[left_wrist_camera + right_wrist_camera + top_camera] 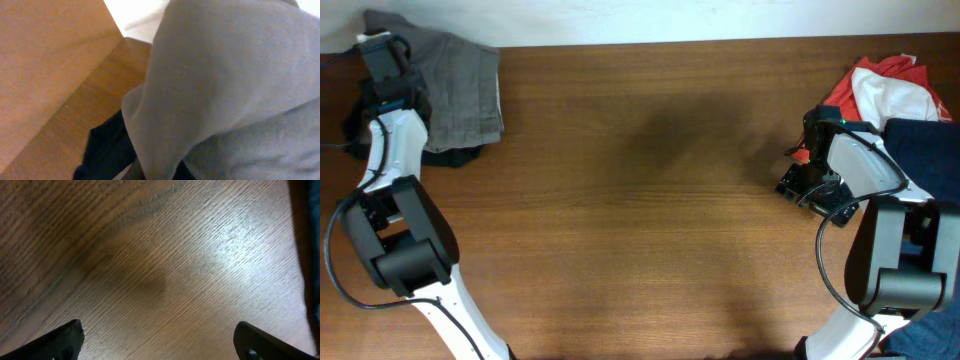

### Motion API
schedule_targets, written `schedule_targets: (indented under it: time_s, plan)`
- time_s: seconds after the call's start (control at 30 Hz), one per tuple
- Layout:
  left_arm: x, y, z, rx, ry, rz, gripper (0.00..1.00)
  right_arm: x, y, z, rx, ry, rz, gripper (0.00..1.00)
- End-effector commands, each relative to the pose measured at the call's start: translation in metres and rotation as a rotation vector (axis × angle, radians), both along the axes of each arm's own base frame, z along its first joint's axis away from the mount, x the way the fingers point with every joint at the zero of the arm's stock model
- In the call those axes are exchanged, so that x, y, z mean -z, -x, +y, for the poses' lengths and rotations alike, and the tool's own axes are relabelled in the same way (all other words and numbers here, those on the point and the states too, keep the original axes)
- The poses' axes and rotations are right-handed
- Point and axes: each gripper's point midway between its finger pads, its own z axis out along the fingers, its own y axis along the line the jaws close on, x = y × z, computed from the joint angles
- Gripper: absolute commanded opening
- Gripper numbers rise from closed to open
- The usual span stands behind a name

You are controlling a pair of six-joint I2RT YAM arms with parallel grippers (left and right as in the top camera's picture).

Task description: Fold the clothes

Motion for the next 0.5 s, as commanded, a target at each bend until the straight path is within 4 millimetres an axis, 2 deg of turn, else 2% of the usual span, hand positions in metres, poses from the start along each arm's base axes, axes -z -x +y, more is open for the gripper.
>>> schedule_targets:
  time_s: [0.0,0.03,0.07,0.13,0.23,0.27,0.3,0.37,0.4,0.47]
  plan:
    - [-0.018,0.007,0.041,-0.042,-0.09,-0.015,0.07,-0.011,-0.005,-0.005,0.007,0.025,-0.034,0.99]
    - [-0.022,0.008,0.048,-0.05,-0.102,-0.028,0.28,-0.011,-0.005,-0.005,0.007,0.025,-0.034,0.99]
    - [-0.023,0.01,0.052,-0.04,-0.13,-0.006,0.79,-0.011,-0.005,-0.005,0.007,0.025,-0.034,0.99]
    - [-0.019,0.013,0.053,-0.028,-0.146,0.034,0.99,-0.011,-0.005,-0.005,0.007,0.025,-0.034,0.99]
    - [-0.005,0.014,0.041,-0.039,-0.059,0.034,0.99,-0.011,-0.005,-0.005,0.007,0.025,-0.034,0.99]
    - [0.003,0.011,0.029,0.0,-0.02,0.052,0.84,-0.011,-0.005,-0.005,0.007,0.025,-0.034,0.99]
    - [0.029,0.004,-0.002,0.155,0.106,0.099,0.25,-0.011,-0.005,-0.005,0.007,0.025,-0.034,0.99]
    - [0.054,0.006,-0.018,0.217,0.184,0.151,0.01,-0.011,-0.005,-0.005,0.007,0.025,-0.034,0.99]
    - [0.074,0.019,-0.011,0.169,0.19,0.226,0.01,-0.011,-0.005,-0.005,0.007,0.025,-0.034,0.99]
    - [0.097,0.04,0.005,0.109,0.207,0.307,0.01,-0.011,-0.005,-0.005,0.007,0.025,-0.034,0.99]
